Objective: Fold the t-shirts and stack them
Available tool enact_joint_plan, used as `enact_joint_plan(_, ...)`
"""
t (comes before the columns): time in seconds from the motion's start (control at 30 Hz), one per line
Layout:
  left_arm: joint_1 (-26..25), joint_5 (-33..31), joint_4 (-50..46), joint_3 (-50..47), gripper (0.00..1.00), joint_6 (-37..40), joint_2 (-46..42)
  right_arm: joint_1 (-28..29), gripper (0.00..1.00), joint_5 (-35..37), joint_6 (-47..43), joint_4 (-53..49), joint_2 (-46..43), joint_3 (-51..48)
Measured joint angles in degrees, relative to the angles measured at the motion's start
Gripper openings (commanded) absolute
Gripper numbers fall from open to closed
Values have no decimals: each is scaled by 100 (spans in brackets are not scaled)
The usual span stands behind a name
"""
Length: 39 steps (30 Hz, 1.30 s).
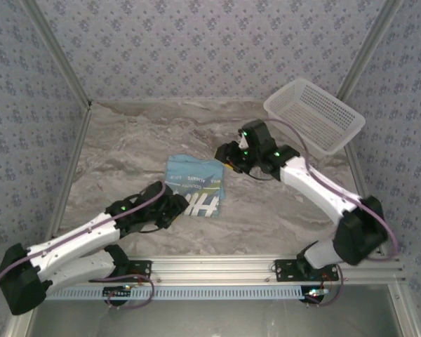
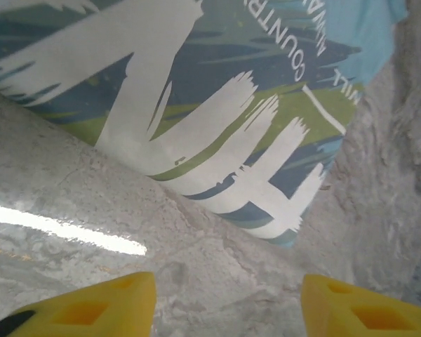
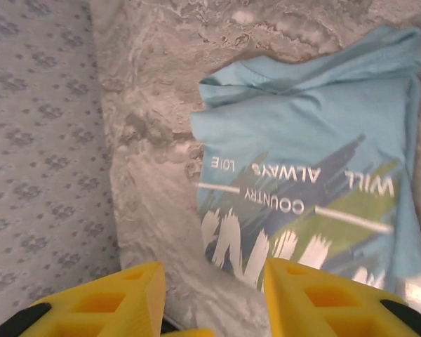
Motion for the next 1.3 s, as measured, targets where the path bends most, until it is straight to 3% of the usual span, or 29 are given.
enact_joint_plan(0.07,-175,-221,393,-4,59,-437,389,63,45,57,129,-35,-450,-402)
enact_joint_plan(0.13,-317,-304,658,4,59,-1521,776,140,45,131,251,-136,-809,-752)
enact_joint_plan(0.2,-437,-358,890,2,58,-2140,1167,190,45,173,317,-262,-1097,-1008)
enact_joint_plan(0.3,-546,-356,1134,4,57,-2691,1676,195,45,219,404,-514,-1532,-1270)
enact_joint_plan(0.53,-555,-378,1692,59,49,-3187,2470,153,45,345,549,-868,-2199,-1429)
enact_joint_plan(0.77,-286,-162,1967,402,26,-3322,3143,151,44,487,590,-949,-2354,-1541)
enact_joint_plan(1.0,404,-122,2787,857,12,-3331,3901,151,44,535,656,-1058,-2446,-1659)
enact_joint_plan(1.3,2291,81,3224,1742,8,-3161,4815,114,43,518,719,-1106,-2446,-1659)
